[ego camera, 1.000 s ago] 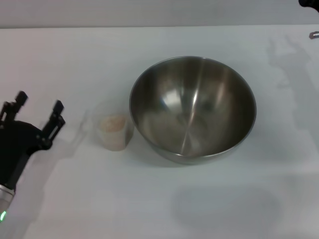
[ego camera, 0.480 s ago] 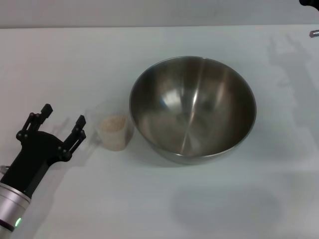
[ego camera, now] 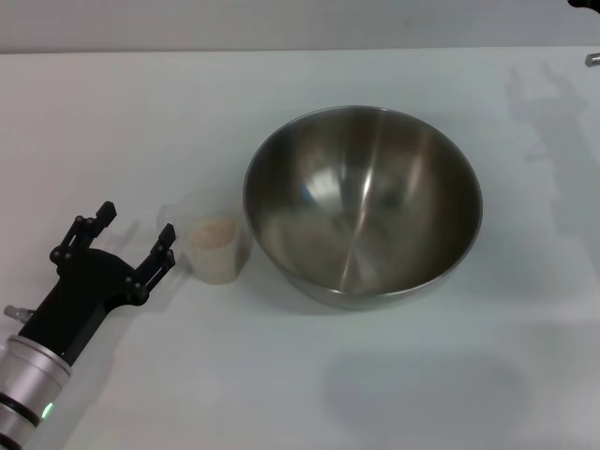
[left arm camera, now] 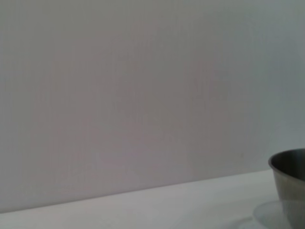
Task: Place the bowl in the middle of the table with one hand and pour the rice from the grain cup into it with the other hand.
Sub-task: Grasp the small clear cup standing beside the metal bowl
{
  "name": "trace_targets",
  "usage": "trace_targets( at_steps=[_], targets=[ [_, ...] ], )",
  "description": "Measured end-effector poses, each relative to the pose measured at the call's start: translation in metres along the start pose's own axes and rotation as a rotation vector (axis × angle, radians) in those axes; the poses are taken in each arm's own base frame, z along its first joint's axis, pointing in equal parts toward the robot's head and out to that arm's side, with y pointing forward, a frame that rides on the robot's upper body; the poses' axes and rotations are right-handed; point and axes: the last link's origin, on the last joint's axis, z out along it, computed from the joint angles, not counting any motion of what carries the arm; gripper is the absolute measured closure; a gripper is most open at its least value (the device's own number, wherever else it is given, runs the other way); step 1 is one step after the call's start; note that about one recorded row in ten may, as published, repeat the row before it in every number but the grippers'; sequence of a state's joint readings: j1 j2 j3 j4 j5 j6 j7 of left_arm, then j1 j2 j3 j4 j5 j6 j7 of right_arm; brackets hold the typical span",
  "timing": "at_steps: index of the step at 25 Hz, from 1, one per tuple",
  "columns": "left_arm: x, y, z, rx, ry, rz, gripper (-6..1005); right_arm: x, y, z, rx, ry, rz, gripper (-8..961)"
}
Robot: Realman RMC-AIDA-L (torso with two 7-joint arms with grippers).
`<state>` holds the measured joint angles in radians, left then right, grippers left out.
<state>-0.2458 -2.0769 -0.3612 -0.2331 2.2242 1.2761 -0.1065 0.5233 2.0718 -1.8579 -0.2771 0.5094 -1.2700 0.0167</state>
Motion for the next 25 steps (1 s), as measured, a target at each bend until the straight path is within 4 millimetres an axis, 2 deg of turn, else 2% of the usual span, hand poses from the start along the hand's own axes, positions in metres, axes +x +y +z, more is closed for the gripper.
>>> trace_targets(
  at_steps=[15,25],
  targets=[
    [0.001,-0.011,0.021,0.016,-0.037,0.022,192,0.001,0.001,-0.002,-0.001,0.003,0.003,512],
    [0.004,-0.012,0.032,0.023,-0.045,0.019,272,0.000,0.002,0.000,-0.005,0.002,0.004,512]
  ],
)
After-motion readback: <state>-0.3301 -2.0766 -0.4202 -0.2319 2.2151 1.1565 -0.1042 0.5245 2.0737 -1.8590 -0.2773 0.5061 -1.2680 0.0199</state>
